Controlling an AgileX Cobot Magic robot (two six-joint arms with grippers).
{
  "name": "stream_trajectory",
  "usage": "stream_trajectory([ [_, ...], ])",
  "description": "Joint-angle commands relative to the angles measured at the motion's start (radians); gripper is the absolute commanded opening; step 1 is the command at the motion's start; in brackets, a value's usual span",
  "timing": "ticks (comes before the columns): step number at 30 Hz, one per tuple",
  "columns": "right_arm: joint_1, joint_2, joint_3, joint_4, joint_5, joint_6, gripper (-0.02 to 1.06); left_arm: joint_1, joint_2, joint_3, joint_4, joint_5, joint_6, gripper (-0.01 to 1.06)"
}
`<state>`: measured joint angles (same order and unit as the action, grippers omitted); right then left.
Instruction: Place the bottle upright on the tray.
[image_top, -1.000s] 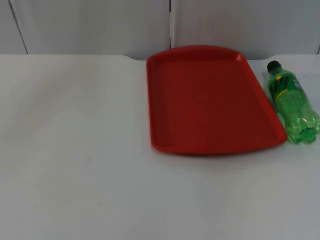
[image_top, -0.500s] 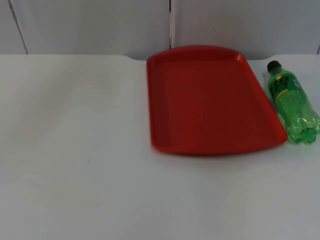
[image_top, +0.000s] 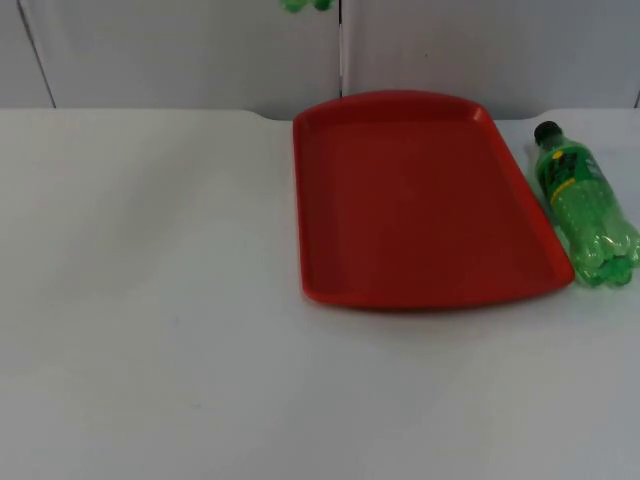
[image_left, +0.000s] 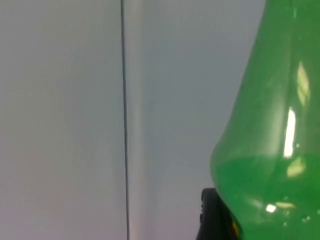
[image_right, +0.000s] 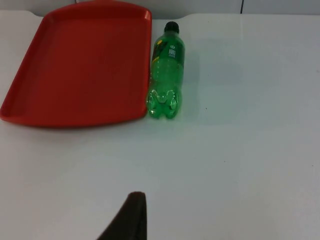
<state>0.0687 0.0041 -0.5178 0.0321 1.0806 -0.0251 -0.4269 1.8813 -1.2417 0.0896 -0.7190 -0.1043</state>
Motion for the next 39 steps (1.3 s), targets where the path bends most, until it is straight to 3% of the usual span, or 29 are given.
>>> stream_trajectory([
  [1, 0.002, -0.004, 0.001, -0.003, -0.003, -0.009, 1.05, -0.002, 0.039, -0.032, 0.021, -0.042, -0.009, 0.0],
  [8, 0.002, -0.004, 0.001, -0.003, -0.003, -0.009, 1.05, -0.002, 0.224, -0.166, 0.024, -0.111, -0.005, 0.0],
  [16, 0.002, -0.004, 0.001, -0.003, -0.003, -0.009, 1.05, -0.002, 0.394, -0.297, 0.11, -0.109, -0.009, 0.0],
  [29, 0.002, -0.004, 0.001, -0.003, -0.003, -0.009, 1.05, -0.002, 0.648, -0.522, 0.106, -0.141, -0.009, 0.0],
  [39, 0.002, -0.004, 0.001, -0.003, -0.003, -0.009, 1.05, -0.002, 0.718, -0.569, 0.086, -0.154, -0.005, 0.0],
])
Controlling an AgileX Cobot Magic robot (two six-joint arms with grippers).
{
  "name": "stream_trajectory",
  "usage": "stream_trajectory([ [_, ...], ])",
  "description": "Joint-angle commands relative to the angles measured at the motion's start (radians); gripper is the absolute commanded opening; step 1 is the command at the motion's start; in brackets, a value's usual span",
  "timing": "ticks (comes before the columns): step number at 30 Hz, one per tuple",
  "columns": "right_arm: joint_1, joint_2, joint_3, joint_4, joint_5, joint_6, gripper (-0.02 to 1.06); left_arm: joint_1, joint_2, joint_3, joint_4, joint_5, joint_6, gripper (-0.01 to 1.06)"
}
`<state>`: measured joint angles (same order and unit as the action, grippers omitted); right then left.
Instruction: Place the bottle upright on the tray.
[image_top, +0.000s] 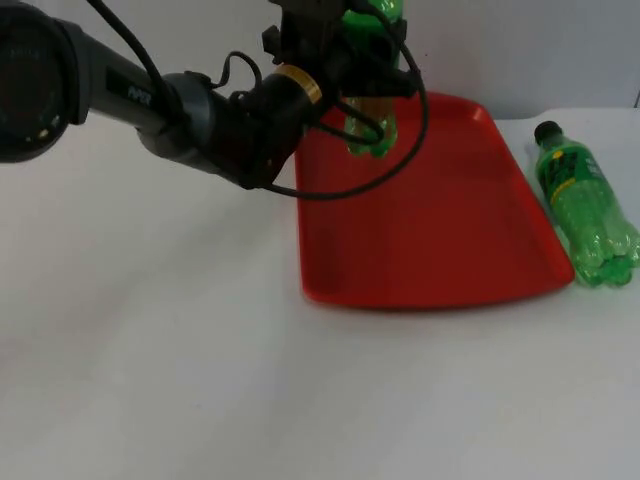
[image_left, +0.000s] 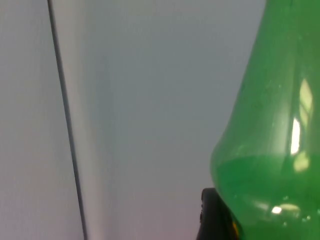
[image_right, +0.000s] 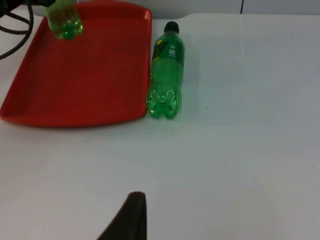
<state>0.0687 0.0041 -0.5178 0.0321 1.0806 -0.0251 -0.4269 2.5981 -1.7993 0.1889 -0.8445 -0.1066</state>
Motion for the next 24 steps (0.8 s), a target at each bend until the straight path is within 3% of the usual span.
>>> stream_trajectory([
  [1, 0.002, -0.004, 0.001, -0.003, -0.003, -0.009, 1.05, -0.002, 0.006, -0.011, -0.013, -0.029, -0.003, 0.0],
  [17, 0.002, -0.004, 0.001, -0.003, -0.003, -0.009, 1.05, -0.002, 0.074, -0.011, 0.008, -0.044, 0.004, 0.01],
  [20, 0.002, -0.004, 0.001, -0.003, -0.003, -0.009, 1.05, -0.002, 0.074, -0.011, 0.009, -0.043, 0.004, 0.06],
  [24, 0.002, -0.004, 0.001, -0.003, -0.003, -0.009, 1.05, -0.002, 0.074, -0.011, 0.011, -0.043, 0.004, 0.34],
])
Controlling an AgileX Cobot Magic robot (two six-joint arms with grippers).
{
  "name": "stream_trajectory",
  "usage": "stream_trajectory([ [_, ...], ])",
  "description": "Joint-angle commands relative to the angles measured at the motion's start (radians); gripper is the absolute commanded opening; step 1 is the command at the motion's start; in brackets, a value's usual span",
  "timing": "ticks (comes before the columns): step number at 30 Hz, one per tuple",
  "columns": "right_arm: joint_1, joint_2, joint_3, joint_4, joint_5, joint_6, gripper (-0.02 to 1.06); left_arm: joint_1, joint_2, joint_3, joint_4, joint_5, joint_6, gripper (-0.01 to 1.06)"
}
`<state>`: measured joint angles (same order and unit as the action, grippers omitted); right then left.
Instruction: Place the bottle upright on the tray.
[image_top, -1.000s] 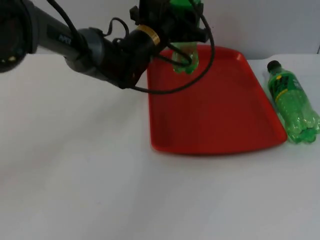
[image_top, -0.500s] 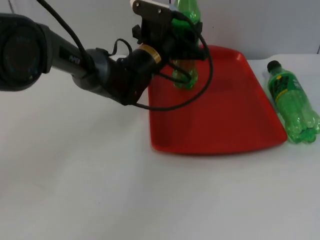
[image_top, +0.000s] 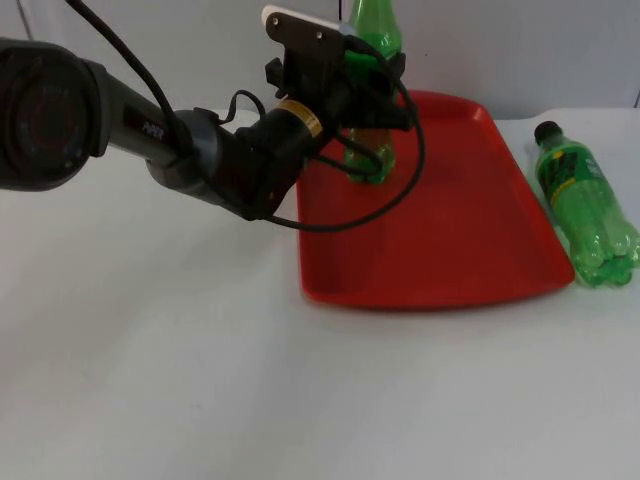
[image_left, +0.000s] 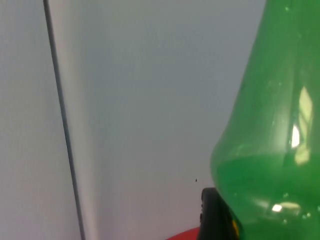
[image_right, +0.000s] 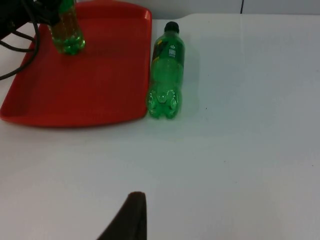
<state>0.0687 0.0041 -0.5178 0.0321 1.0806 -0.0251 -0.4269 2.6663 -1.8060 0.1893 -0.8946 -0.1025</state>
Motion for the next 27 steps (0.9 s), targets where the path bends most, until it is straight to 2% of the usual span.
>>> stream_trajectory([
  [1, 0.002, -0.004, 0.001, -0.003, -0.003, -0.009, 1.05, -0.002, 0.005, -0.005, 0.01, 0.007, -0.003, 0.47],
  [2, 0.002, -0.004, 0.001, -0.003, -0.003, -0.009, 1.05, -0.002, 0.005, -0.005, 0.01, 0.007, -0.003, 0.47],
  [3, 0.002, -0.004, 0.001, -0.003, -0.003, -0.009, 1.05, -0.002, 0.005, -0.005, 0.01, 0.007, -0.005, 0.55],
  [6, 0.002, -0.004, 0.001, -0.003, -0.003, -0.009, 1.05, -0.002, 0.005, -0.005, 0.002, -0.004, -0.054, 0.65],
  [16, 0.002, -0.004, 0.001, -0.003, -0.003, -0.009, 1.05, -0.002, 0.005, -0.005, 0.015, -0.014, -0.071, 0.66],
  [19, 0.002, -0.004, 0.001, -0.003, -0.003, -0.009, 1.05, -0.002, 0.005, -0.005, 0.015, -0.016, -0.071, 0.7],
  [23, 0.002, -0.004, 0.001, -0.003, -0.003, -0.009, 1.05, -0.002, 0.005, -0.005, 0.011, -0.023, -0.071, 1.06],
  [27, 0.002, -0.004, 0.001, -0.003, -0.003, -0.009, 1.05, -0.002, 0.005, -0.005, 0.029, -0.025, -0.069, 1.05],
])
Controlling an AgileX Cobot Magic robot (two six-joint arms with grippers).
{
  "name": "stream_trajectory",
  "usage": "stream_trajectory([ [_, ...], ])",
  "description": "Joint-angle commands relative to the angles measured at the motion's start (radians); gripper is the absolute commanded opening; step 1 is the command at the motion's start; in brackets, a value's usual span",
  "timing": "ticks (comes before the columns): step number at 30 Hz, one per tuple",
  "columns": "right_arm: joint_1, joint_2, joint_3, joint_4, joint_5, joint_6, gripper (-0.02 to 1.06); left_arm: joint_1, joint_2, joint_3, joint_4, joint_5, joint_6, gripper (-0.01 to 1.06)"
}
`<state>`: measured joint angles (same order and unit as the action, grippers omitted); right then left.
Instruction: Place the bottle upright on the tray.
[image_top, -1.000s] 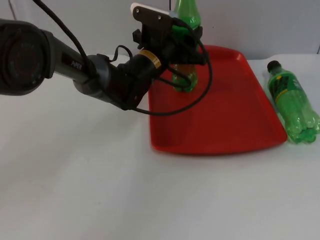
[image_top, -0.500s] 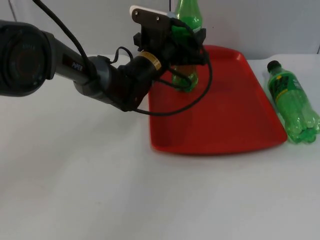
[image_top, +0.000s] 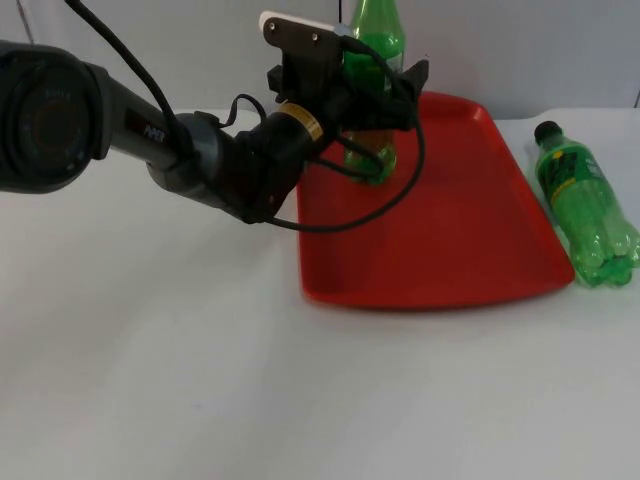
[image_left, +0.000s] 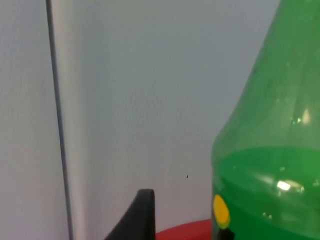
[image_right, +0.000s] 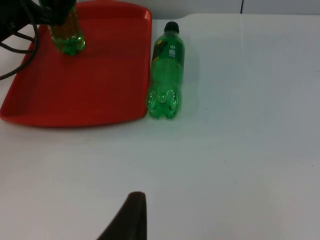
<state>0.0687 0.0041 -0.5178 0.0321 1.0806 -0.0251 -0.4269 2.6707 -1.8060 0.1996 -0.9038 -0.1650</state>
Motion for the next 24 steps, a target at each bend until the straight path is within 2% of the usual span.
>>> stream_trajectory([
  [1, 0.002, -0.004, 0.001, -0.003, -0.003, -0.009, 1.05, -0.002, -0.003, -0.005, 0.03, -0.014, -0.004, 1.05],
  [3, 0.002, -0.004, 0.001, -0.003, -0.003, -0.009, 1.05, -0.002, -0.008, -0.001, 0.045, 0.0, -0.004, 1.05],
  [8, 0.002, -0.004, 0.001, -0.003, -0.003, -0.009, 1.05, -0.002, -0.063, 0.02, 0.109, 0.122, -0.004, 1.05],
  [10, 0.002, -0.004, 0.001, -0.003, -0.003, -0.009, 1.05, -0.002, -0.084, 0.042, 0.109, 0.122, -0.004, 1.05],
  [14, 0.002, -0.004, 0.001, -0.003, -0.003, -0.009, 1.05, -0.002, -0.186, 0.194, -0.02, 0.12, 0.013, 1.05],
  [16, 0.002, -0.004, 0.001, -0.003, -0.003, -0.009, 1.05, -0.002, -0.206, 0.221, -0.027, 0.12, 0.015, 1.05],
  [22, 0.002, -0.004, 0.001, -0.003, -0.003, -0.009, 1.05, -0.002, -0.317, 0.378, 0.075, 0.12, 0.005, 1.05],
  [24, 0.002, -0.004, 0.001, -0.003, -0.003, -0.009, 1.05, -0.002, -0.372, 0.447, 0.057, 0.12, 0.0, 1.05],
])
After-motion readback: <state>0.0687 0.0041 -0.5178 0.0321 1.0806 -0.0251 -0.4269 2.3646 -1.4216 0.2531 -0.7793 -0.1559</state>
